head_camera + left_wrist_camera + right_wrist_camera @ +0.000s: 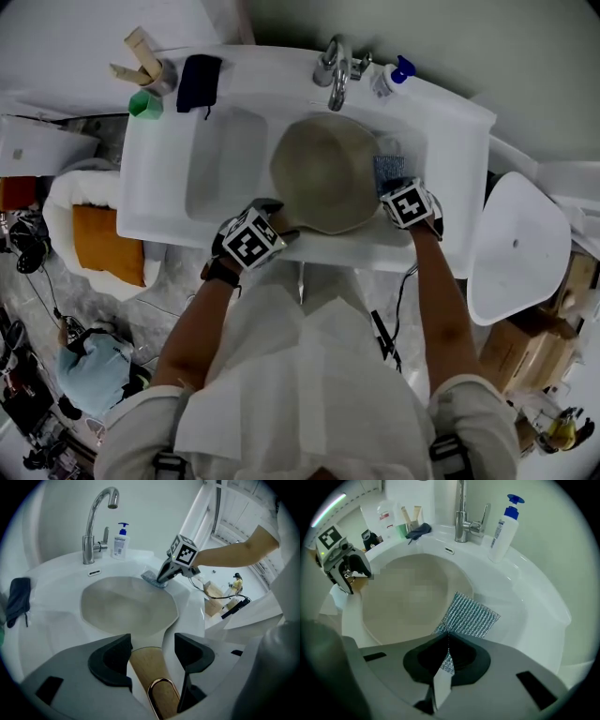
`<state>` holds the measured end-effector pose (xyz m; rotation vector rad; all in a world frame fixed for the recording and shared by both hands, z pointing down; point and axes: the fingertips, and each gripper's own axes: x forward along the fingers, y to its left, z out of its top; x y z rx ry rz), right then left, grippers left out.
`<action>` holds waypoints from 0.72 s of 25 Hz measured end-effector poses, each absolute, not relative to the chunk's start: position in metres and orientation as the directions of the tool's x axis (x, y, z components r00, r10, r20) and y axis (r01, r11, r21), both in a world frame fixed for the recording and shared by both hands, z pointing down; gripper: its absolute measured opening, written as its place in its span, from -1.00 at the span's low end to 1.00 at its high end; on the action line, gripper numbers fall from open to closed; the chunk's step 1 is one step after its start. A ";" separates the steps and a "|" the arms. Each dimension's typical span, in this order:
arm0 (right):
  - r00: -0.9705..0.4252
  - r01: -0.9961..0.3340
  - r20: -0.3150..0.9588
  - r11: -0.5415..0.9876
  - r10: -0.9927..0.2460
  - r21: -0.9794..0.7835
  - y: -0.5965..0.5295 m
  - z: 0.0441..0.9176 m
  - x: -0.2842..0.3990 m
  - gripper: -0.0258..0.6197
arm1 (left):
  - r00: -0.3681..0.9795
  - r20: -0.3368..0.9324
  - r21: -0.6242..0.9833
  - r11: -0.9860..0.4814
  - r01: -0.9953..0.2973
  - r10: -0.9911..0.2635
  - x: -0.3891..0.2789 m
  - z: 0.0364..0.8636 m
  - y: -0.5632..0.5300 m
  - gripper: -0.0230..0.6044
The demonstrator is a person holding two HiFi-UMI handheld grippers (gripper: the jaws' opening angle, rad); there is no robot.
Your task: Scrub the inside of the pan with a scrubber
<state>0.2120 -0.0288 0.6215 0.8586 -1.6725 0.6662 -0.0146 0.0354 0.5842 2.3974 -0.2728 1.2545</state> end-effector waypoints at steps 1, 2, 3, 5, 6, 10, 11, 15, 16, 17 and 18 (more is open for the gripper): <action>-0.136 -0.811 0.963 0.584 -0.231 0.026 -0.029 0.619 0.213 -0.87 | 0.574 0.819 0.272 -0.894 -0.358 0.019 -0.015 0.584 0.035 0.03; -0.124 -0.810 0.961 0.584 -0.246 0.045 -0.027 0.616 0.213 -0.87 | 0.573 0.819 0.270 -0.894 -0.357 0.018 -0.015 0.584 0.036 0.03; -0.121 -0.812 0.962 0.581 -0.247 0.047 -0.022 0.614 0.211 -0.87 | 0.573 0.819 0.269 -0.895 -0.357 0.018 -0.015 0.584 0.036 0.03; -0.138 -0.821 0.964 0.571 -0.226 0.016 -0.010 0.612 0.203 -0.87 | 0.573 0.819 0.269 -0.894 -0.358 0.017 -0.016 0.585 0.036 0.03; -0.154 -0.827 0.965 0.563 -0.214 -0.007 -0.003 0.611 0.198 -0.87 | 0.574 0.818 0.270 -0.894 -0.358 0.017 -0.016 0.585 0.036 0.03; -0.205 -0.837 0.960 0.542 -0.189 -0.072 0.017 0.608 0.181 -0.87 | 0.572 0.820 0.262 -0.899 -0.352 0.015 -0.015 0.584 0.037 0.03; -0.220 -0.841 0.958 0.534 -0.185 -0.090 0.021 0.607 0.177 -0.87 | 0.570 0.821 0.261 -0.900 -0.350 0.017 -0.015 0.583 0.037 0.03; -0.292 -0.856 0.938 0.488 -0.185 -0.170 0.031 0.602 0.160 -0.87 | 0.569 0.822 0.271 -0.898 -0.345 0.029 -0.015 0.581 0.039 0.03; -0.306 -0.857 0.933 0.481 -0.189 -0.183 0.032 0.601 0.157 -0.87 | 0.570 0.821 0.269 -0.900 -0.344 0.027 -0.016 0.579 0.038 0.03; -0.321 -0.857 0.927 0.476 -0.195 -0.197 0.032 0.599 0.153 -0.87 | 0.570 0.821 0.264 -0.901 -0.344 0.023 -0.017 0.578 0.038 0.03; -0.337 -0.856 0.919 0.472 -0.202 -0.210 0.033 0.597 0.149 -0.87 | 0.568 0.823 0.256 -0.903 -0.346 0.016 -0.018 0.577 0.037 0.03</action>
